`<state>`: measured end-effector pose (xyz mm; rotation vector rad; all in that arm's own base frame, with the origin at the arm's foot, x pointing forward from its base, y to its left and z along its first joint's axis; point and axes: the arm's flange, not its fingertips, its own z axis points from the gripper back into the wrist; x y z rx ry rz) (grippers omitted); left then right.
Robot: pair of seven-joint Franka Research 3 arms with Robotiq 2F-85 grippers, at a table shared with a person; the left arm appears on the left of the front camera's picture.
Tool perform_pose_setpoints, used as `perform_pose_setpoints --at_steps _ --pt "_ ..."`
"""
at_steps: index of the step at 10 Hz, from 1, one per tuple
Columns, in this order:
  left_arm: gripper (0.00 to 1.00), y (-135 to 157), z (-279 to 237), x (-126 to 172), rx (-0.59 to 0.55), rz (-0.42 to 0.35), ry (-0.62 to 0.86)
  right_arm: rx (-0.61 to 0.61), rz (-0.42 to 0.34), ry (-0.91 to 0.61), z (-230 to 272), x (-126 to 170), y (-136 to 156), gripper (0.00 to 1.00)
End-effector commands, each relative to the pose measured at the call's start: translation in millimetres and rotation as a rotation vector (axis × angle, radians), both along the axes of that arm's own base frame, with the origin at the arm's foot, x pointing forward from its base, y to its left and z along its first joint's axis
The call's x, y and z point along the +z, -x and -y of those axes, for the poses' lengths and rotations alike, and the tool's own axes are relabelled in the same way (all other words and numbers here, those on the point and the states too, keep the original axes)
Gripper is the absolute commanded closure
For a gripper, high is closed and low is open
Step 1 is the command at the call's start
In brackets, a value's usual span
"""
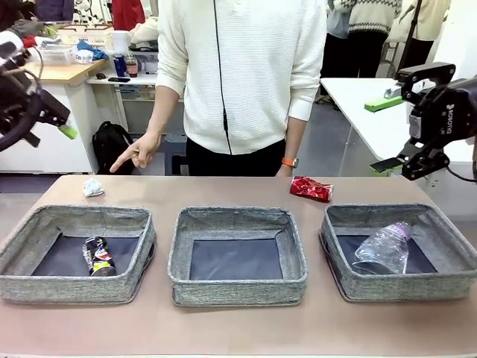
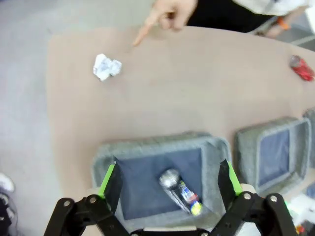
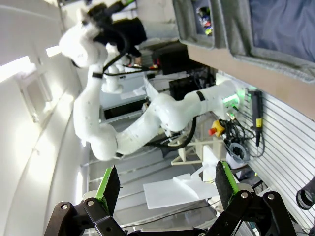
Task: Sort the waste into the appropriate baskets.
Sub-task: Pick up the waste item pointed out by the person.
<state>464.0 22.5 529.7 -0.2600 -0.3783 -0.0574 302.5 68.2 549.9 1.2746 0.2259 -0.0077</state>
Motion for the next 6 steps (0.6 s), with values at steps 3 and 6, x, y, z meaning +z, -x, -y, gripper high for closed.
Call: perform_pose_setpoints --at_steps 3,6 --pt "0.00 -107 0 -64 0.129 -0.048 -0.137 -0.004 -0.016 -0.015 -2 4 1 0.00" --pt "0.00 -136 -9 -110 0.075 -0.059 -0.191 -0.004 -0.016 -0.015 -2 4 1 0.00"
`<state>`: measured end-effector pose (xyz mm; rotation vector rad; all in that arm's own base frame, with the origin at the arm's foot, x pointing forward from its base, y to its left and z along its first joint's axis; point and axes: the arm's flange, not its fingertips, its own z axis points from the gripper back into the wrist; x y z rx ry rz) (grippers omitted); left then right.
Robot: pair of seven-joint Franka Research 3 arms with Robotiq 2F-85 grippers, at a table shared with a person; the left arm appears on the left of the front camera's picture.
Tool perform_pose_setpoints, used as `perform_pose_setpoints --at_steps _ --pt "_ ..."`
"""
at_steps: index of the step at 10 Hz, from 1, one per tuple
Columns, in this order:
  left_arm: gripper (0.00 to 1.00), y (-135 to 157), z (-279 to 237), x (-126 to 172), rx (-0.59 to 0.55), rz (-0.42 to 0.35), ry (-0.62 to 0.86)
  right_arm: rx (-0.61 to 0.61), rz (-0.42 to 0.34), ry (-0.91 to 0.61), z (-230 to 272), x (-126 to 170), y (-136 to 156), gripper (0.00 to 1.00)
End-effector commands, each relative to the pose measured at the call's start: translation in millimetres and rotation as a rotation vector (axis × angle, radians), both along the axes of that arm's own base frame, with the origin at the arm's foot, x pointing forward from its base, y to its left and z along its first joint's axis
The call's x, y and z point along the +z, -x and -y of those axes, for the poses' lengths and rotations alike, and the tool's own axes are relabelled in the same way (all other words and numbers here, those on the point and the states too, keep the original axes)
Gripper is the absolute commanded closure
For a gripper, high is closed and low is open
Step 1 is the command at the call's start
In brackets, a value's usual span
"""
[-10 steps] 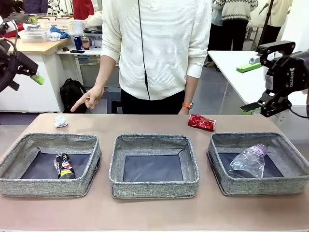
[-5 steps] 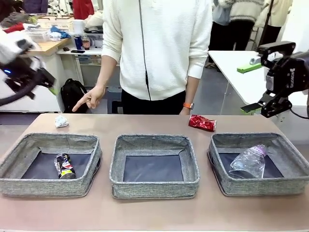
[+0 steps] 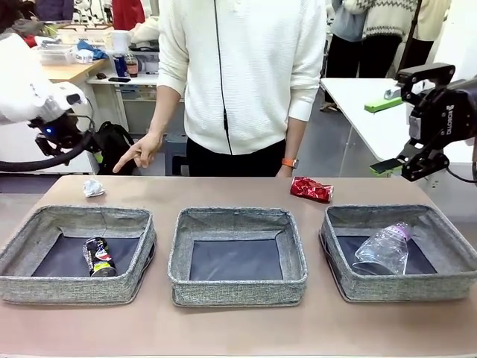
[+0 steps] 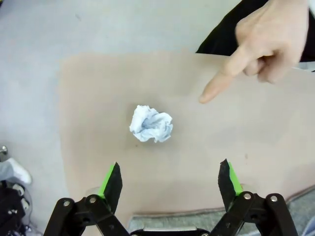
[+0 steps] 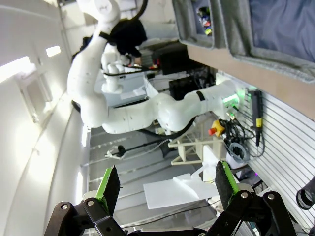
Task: Sort the waste into the appropriate baskets.
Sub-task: Pick up the waste item pointed out by the person.
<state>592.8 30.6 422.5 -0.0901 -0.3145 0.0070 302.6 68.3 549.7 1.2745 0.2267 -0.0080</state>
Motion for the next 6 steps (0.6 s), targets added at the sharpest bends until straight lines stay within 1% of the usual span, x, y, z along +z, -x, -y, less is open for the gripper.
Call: perform_pose_setpoints --at_steps 1,2,4,6 --pt "0.00 -14 -5 -19 -0.061 -0.022 -0.036 -0.004 -0.015 -0.016 -1 5 1 0.00" --pt "0.00 -17 -9 -33 -0.087 -0.058 -0.059 -0.004 -0.015 -0.016 -1 5 1 0.00" --pt "0.00 -24 -18 -52 -0.124 -0.086 -0.051 -0.004 -0.015 -0.016 -1 5 1 0.00" --pt "0.00 -30 -17 -69 -0.134 -0.061 -0.057 -0.004 -0.015 -0.016 -1 5 1 0.00"
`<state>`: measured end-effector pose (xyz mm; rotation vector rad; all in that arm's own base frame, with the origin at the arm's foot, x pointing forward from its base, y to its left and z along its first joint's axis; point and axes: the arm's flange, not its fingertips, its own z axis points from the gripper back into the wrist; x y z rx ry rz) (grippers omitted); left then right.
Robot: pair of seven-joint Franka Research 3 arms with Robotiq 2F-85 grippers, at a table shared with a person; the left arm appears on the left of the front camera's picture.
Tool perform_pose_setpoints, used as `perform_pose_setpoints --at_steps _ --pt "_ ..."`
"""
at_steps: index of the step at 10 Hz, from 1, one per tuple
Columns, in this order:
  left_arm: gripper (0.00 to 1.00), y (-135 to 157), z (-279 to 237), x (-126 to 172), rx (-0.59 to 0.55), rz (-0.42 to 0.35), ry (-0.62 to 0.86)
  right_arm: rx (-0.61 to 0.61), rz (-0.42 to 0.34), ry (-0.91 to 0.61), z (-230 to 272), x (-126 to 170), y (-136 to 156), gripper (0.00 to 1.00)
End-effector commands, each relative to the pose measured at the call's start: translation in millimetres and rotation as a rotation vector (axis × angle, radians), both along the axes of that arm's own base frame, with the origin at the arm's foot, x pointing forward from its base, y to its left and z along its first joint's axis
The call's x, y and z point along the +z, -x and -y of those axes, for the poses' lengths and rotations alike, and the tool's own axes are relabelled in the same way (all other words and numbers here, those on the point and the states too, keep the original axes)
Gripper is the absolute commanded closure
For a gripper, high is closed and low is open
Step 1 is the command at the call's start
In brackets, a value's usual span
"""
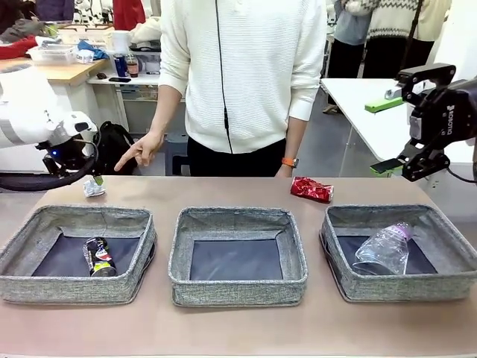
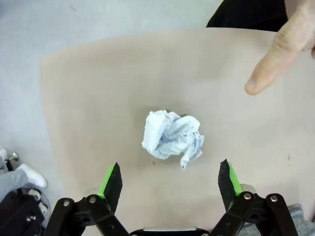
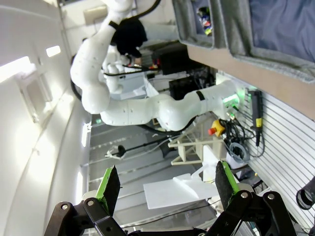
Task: Sort the waste into the appropriate baskets.
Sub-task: Pick up the waste item pointed out by the person.
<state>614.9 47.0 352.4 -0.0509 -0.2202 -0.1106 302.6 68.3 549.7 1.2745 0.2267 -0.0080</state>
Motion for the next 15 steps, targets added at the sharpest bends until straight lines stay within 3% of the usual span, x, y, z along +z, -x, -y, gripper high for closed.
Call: perform_pose_setpoints --at_steps 1,8,9,10,11,12,15 --pt "0.00 -10 1 -6 -0.022 0.035 0.013 -0.004 -0.015 -0.016 -1 5 1 0.00" --pt "0.00 -21 3 -17 -0.003 0.032 0.020 -0.004 -0.015 -0.016 -1 5 1 0.00" --pt "0.34 -21 4 -16 -0.013 0.045 0.004 -0.004 -0.015 -0.016 -1 5 1 0.00" --pt "0.60 -20 6 -17 -0.025 0.049 -0.006 -0.004 -0.015 -0.016 -1 5 1 0.00" --pt "0.94 -19 8 -19 -0.035 0.048 -0.021 -0.004 -0.015 -0.016 -1 5 1 0.00" --pt "1.00 -19 9 -22 -0.040 0.041 -0.028 -0.004 -0.015 -0.016 -1 5 1 0.00" --pt "0.96 -17 8 -29 -0.043 0.013 -0.031 -0.004 -0.015 -0.016 -1 5 1 0.00"
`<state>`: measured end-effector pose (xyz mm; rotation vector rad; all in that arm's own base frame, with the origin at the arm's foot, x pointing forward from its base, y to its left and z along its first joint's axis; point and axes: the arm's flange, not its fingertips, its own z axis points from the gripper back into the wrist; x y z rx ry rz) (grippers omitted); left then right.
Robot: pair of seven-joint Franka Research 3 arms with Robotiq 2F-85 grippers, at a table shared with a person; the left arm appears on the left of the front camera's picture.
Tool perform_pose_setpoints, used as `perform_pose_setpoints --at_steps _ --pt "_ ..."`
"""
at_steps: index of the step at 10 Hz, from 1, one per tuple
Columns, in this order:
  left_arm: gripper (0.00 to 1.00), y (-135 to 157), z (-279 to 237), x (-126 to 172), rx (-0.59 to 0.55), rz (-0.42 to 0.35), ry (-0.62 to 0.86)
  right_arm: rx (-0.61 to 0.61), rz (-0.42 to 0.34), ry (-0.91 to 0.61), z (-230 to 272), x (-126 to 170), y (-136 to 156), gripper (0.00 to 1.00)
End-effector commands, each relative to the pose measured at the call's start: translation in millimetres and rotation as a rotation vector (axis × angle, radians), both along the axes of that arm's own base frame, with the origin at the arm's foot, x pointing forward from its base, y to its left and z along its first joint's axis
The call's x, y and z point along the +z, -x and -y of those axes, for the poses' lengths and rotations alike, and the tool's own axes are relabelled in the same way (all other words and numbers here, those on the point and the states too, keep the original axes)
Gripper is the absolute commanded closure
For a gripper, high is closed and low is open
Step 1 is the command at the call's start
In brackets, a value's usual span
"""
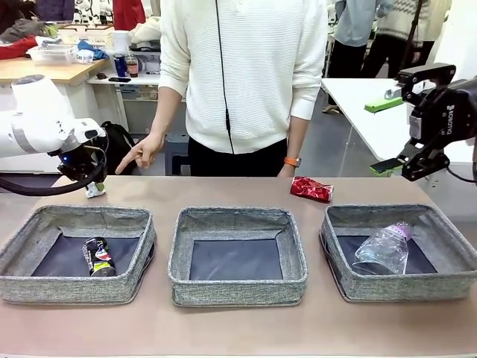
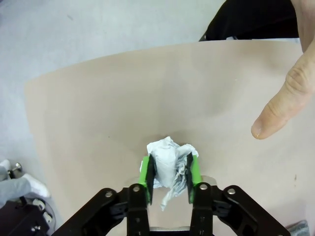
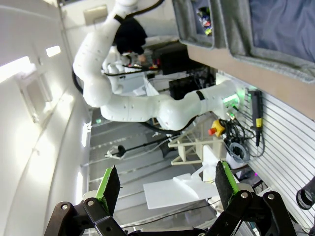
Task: Sort the waste into the appropriate baskets.
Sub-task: Pick up the waste item pointed out by the person.
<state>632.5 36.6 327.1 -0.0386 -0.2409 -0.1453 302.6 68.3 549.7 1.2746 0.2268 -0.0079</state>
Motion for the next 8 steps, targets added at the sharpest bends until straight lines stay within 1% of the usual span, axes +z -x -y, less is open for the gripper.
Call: perform_pose_setpoints --at_steps 1,6,7,8 --pt "1.00 1 -2 -4 -0.006 -0.010 -0.018 -0.005 -0.015 -0.015 -1 5 1 0.00" --pt "1.00 5 -4 2 0.008 -0.001 -0.018 -0.005 -0.015 -0.015 -1 5 1 0.00" --pt "1.00 9 -4 9 0.002 0.013 -0.007 -0.005 -0.015 -0.015 -1 5 1 0.00" --pt "1.00 19 -2 31 0.022 0.024 0.038 -0.005 -0.015 -0.015 -1 5 1 0.00"
